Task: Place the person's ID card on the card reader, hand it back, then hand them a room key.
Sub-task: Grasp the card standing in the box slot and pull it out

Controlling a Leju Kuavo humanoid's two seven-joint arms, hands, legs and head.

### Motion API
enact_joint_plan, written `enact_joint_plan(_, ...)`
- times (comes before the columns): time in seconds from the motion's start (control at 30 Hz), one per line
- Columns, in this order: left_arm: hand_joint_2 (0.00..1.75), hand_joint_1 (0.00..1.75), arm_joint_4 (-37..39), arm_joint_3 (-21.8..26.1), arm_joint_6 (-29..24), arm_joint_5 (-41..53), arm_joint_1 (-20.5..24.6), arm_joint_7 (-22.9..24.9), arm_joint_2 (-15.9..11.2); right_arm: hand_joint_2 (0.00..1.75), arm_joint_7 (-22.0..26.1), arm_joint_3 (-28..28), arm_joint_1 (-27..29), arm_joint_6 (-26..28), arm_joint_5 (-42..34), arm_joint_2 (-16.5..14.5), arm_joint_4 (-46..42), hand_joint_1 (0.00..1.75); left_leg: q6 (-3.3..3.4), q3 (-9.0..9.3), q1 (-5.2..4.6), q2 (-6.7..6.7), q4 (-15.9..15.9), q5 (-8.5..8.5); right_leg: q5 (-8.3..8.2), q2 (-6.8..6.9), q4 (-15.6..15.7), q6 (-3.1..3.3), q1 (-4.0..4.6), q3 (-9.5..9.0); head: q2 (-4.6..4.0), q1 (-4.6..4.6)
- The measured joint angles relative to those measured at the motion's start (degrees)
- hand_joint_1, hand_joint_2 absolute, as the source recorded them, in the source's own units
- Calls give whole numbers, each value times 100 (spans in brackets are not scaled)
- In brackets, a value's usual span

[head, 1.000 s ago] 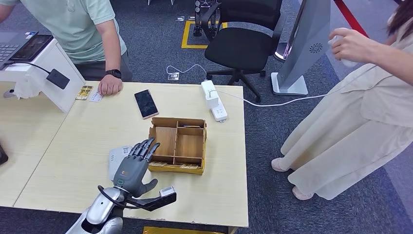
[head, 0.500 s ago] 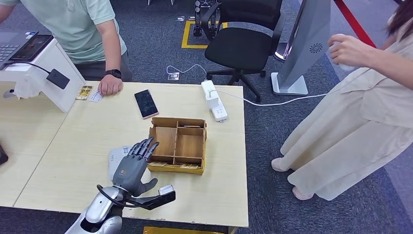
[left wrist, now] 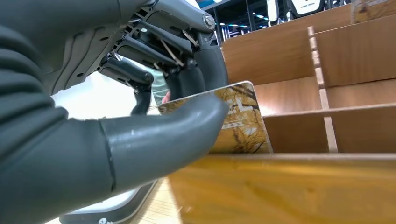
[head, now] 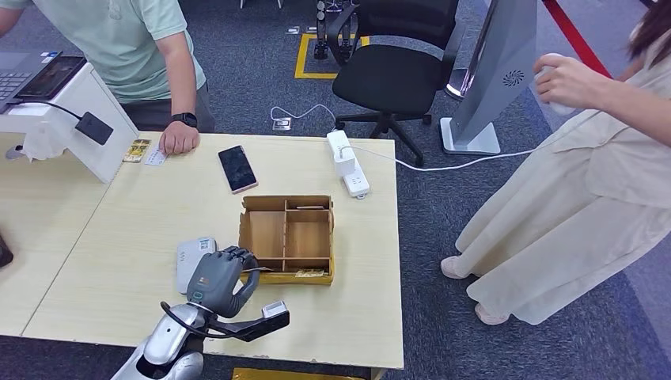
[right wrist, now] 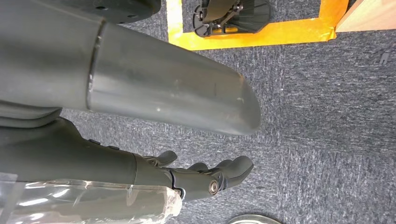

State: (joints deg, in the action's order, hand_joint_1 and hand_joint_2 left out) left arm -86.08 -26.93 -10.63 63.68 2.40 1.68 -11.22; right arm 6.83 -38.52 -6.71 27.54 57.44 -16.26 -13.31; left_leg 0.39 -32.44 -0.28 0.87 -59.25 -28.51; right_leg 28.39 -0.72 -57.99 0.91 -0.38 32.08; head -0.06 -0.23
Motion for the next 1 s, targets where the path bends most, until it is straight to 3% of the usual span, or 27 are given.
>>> enact_joint_plan(0.1, 0, 165, 13, 0, -5, 1, -4, -1, 34, 0, -6, 3, 3, 3, -1, 0, 0, 0, 0, 0, 0, 0, 0, 0, 0, 0, 0, 0, 0, 0, 0, 0)
enact_joint_plan(0.3, 0, 175, 25, 0, -60, -19, -16, -13, 94, 0, -2, 5, 11, 7, -20, 0, 0, 0, 0, 0, 0, 0, 0, 0, 0, 0, 0, 0, 0, 0, 1, 0)
enact_joint_plan(1.0, 0, 175, -5, 194, -516, 203, 124, -13, 56, 0, -32, 40, 41, 8, -41, 0, 0, 0, 0, 0, 0, 0, 0, 0, 0, 0, 0, 0, 0, 0, 0, 1)
